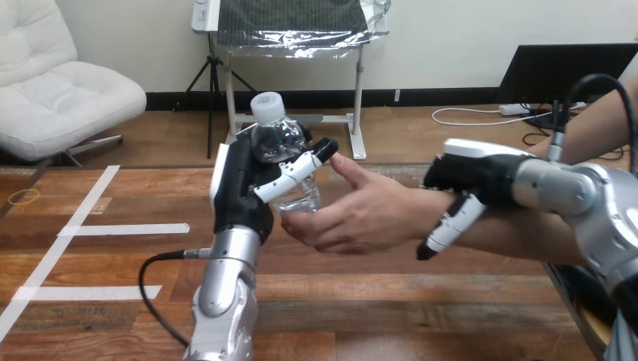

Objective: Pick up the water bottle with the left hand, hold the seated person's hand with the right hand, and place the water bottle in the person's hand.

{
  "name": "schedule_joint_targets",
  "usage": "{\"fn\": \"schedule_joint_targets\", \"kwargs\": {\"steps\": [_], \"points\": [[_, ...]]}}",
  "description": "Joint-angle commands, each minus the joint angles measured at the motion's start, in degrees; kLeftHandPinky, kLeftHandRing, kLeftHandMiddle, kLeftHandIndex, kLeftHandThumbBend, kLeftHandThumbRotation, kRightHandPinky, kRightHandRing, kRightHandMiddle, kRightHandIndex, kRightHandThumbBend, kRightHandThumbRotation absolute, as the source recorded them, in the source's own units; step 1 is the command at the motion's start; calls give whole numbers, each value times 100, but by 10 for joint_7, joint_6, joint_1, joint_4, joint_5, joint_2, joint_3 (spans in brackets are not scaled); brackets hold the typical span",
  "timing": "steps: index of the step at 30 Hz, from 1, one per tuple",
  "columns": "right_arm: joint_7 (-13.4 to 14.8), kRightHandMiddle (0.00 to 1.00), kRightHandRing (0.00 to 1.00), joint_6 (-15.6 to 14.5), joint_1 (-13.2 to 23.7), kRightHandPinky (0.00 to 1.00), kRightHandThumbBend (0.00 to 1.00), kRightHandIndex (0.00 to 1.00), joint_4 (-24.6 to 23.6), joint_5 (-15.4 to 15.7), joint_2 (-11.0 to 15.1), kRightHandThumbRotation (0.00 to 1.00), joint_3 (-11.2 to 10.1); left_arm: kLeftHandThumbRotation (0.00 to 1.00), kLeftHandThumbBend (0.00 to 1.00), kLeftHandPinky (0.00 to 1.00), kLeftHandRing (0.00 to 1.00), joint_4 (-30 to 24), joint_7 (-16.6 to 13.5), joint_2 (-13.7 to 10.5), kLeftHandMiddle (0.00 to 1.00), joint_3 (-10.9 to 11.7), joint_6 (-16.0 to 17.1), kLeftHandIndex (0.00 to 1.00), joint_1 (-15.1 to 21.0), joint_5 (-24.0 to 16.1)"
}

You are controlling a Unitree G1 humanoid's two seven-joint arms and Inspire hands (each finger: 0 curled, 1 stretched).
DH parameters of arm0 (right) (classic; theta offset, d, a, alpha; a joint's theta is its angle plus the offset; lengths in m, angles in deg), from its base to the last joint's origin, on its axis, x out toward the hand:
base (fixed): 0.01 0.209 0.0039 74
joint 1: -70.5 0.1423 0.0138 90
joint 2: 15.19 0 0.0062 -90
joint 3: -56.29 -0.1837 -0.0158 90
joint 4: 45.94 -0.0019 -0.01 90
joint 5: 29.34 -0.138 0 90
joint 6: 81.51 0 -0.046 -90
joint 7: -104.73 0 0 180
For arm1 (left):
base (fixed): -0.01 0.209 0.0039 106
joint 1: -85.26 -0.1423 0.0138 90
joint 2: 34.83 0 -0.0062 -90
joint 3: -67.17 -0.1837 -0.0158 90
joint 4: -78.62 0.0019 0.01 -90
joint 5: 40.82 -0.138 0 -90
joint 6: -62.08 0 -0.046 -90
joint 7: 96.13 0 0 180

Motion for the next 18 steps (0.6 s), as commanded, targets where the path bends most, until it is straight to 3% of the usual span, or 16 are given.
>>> {"fn": "schedule_joint_targets", "kwargs": {"steps": [1, 9, 18], "points": [[20, 47, 40, -19, 49, 30, 86, 44, 14, 11, -8, 19, -1, 0, 71, 20, 25, 2, -3, 5, 31, -1, 35, 36, 75, -1], [17, 50, 43, -21, 57, 33, 87, 45, 16, 3, -22, 17, -2, 0, 69, 20, 25, 17, 2, 11, 31, 1, 43, 36, 86, 4], [20, 40, 33, -28, 63, 25, 88, 39, 15, 9, -35, 18, 3, 0, 66, 20, 24, 25, 13, 20, 30, 6, 44, 36, 95, 19]]}}
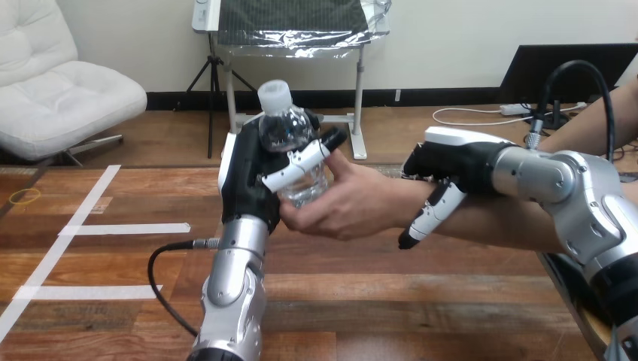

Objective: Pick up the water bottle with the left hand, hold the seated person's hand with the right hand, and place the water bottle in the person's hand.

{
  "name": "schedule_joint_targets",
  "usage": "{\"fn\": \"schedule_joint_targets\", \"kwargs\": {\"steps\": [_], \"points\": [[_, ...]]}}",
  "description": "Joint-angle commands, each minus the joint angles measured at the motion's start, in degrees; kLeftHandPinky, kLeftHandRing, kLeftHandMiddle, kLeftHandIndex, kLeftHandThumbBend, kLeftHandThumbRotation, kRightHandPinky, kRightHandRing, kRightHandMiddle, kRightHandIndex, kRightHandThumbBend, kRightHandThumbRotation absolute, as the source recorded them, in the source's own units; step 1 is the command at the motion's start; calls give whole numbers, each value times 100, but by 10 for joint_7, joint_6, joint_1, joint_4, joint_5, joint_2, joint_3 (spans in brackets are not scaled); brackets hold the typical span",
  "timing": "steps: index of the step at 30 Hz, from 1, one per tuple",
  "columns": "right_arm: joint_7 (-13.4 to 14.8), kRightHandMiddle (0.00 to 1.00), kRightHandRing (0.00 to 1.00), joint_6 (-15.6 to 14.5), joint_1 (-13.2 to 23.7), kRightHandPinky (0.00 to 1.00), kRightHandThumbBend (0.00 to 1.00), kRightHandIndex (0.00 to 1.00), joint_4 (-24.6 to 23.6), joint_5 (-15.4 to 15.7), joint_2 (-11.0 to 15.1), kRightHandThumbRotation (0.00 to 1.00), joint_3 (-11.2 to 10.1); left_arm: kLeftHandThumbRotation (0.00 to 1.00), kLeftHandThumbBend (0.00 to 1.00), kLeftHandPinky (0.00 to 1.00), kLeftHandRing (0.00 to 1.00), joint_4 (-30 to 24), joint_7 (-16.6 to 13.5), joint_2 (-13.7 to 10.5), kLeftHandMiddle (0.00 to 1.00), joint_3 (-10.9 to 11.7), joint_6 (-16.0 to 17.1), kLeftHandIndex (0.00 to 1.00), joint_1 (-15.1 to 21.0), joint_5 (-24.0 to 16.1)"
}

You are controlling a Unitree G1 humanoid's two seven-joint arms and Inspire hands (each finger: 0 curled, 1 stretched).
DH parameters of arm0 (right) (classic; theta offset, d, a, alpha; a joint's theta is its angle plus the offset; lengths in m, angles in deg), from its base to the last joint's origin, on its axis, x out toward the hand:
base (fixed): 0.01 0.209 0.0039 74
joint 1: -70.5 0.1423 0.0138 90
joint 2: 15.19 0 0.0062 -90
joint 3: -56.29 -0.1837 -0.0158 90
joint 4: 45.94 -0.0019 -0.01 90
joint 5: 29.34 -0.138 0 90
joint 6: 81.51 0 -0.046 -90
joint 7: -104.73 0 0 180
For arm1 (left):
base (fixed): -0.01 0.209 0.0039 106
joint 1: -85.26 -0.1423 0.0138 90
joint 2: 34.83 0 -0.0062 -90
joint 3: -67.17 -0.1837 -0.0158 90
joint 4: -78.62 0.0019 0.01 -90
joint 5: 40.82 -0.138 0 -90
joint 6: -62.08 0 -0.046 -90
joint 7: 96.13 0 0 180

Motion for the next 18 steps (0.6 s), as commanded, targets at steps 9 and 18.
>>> {"fn": "schedule_joint_targets", "kwargs": {"steps": [9, 18], "points": [[17, 38, 32, -24, 47, 24, 88, 37, 16, 15, -18, 19, 6, 0, 66, 19, 23, 1, 19, 14, 30, 2, 19, 36, 67, 18], [20, 37, 31, -16, 51, 23, 89, 38, 21, 13, -22, 19, 6, 0, 66, 19, 24, -3, 17, 16, 30, -1, 16, 36, 64, 14]]}}
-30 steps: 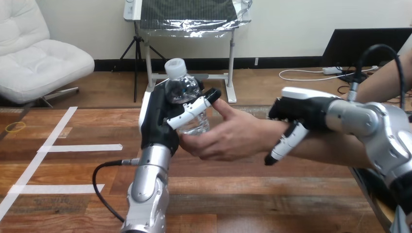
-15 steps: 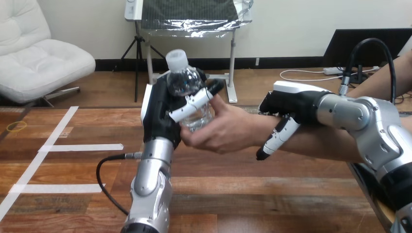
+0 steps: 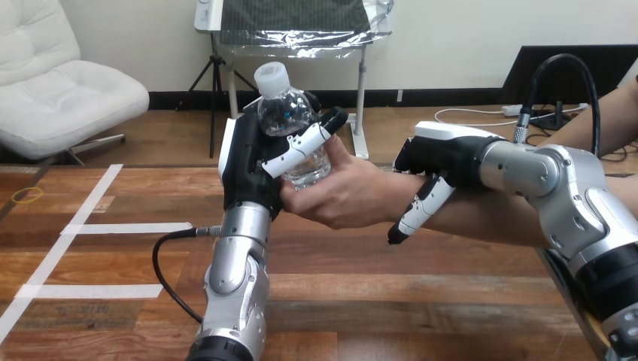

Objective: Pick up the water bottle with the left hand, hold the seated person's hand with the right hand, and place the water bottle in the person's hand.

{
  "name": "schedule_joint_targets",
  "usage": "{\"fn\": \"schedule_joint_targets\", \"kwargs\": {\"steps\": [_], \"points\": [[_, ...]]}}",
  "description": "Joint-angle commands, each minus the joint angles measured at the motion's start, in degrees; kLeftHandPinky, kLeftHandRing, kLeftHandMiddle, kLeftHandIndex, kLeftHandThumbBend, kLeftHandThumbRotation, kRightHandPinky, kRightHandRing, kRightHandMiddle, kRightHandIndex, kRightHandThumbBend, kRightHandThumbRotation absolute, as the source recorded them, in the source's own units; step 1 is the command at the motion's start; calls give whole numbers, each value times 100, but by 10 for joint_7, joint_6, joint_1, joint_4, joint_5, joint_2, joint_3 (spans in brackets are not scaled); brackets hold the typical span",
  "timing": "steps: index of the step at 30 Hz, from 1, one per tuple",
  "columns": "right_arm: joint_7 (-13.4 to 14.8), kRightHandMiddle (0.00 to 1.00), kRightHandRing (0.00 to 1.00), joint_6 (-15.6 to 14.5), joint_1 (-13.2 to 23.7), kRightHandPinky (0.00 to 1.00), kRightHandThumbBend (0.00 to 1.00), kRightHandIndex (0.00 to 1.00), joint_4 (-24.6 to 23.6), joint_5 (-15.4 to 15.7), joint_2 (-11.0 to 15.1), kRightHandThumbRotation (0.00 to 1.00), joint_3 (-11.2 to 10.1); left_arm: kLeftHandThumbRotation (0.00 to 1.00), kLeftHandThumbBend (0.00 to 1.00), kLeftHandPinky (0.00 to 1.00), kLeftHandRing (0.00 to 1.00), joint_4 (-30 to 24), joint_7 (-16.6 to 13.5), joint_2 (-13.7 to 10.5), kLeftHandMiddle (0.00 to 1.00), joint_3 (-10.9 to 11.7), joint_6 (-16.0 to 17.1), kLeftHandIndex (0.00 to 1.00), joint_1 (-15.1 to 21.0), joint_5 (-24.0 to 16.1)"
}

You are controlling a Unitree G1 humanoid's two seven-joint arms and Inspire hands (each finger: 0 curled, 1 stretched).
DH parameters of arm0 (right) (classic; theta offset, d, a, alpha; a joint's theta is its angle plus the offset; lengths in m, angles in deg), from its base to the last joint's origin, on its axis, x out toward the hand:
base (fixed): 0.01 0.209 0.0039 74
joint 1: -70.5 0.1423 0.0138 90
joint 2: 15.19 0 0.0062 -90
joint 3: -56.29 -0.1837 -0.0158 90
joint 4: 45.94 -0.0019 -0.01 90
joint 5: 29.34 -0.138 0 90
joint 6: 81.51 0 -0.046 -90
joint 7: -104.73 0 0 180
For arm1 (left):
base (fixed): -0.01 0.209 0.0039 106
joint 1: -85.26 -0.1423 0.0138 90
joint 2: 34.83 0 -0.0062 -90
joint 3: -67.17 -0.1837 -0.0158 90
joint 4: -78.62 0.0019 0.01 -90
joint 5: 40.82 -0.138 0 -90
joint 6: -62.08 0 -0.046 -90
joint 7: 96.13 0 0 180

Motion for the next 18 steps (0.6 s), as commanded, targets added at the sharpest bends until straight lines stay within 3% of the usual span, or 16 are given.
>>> {"fn": "schedule_joint_targets", "kwargs": {"steps": [1, 18], "points": [[19, 37, 31, 2, 35, 23, 89, 38, 17, 0, -3, 19, -1, 0, 66, 19, 24, -4, 6, 9, 30, -7, 13, 36, 45, -2], [17, 39, 32, 6, 35, 24, 87, 38, 17, 0, -4, 19, -3, 0, 67, 19, 24, -9, 13, 13, 30, -9, 9, 36, 38, -1]]}}
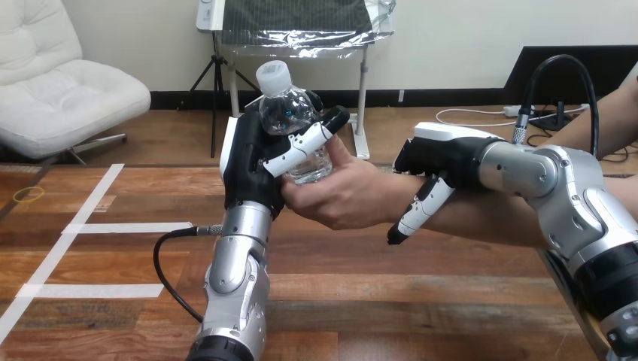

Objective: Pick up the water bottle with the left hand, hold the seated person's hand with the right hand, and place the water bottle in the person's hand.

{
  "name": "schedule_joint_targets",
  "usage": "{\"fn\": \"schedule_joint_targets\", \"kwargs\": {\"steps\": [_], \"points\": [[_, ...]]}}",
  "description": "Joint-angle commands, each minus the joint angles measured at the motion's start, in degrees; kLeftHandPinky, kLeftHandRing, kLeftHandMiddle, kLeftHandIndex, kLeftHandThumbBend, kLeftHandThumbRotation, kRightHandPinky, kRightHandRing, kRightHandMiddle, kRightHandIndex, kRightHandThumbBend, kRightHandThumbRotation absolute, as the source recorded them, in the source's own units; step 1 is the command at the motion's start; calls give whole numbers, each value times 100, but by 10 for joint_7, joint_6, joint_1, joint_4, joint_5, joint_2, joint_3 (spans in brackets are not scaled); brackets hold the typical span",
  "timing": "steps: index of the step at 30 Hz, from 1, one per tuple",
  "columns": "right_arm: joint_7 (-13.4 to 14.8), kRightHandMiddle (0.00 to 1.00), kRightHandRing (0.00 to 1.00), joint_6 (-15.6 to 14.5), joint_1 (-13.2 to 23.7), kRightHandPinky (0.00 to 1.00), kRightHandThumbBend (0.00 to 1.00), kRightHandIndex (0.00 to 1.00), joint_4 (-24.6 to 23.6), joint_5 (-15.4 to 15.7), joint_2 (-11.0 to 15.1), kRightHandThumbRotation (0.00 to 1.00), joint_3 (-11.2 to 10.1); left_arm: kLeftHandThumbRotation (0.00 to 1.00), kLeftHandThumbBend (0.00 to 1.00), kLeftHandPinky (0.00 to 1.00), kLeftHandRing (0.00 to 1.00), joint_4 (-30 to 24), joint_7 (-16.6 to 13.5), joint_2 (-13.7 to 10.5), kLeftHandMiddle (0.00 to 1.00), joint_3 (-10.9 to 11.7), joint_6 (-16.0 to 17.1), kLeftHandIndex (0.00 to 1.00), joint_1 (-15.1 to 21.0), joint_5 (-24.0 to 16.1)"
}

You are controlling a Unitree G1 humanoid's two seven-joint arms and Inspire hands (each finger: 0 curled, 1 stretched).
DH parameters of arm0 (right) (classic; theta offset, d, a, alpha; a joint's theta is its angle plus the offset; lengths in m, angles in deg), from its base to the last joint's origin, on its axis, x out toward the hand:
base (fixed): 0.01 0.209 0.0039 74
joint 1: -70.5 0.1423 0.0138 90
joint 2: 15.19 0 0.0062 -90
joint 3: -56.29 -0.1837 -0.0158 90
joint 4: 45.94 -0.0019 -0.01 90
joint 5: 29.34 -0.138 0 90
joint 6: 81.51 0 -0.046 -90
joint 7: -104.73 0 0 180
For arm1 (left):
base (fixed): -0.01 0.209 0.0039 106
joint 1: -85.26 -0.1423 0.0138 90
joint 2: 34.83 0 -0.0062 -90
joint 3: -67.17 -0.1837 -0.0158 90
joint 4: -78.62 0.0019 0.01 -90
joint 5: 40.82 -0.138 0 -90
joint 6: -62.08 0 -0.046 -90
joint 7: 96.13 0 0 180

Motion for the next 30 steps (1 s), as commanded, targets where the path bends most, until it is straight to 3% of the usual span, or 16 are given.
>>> {"fn": "schedule_joint_targets", "kwargs": {"steps": [1, 12, 18, 30], "points": [[14, 39, 32, 0, 33, 24, 87, 38, 7, -4, -1, 19, -5, 0, 67, 19, 25, -9, 7, 11, 31, -10, 8, 36, 37, -2], [10, 38, 31, -2, 21, 23, 88, 38, -1, -12, 7, 18, -11, 0, 69, 21, 27, -12, 16, 8, 33, -13, -1, 36, 30, -4], [9, 38, 32, 2, 13, 24, 88, 37, -5, -19, 11, 17, -14, 0, 67, 26, 32, -13, 22, 4, 38, -15, -6, 41, 27, -8], [5, 41, 35, 9, -4, 26, 86, 39, -11, -35, 22, 17, -19, 15, 68, 36, 42, -23, 28, 7, 47, -11, -22, 49, 18, 0]]}}
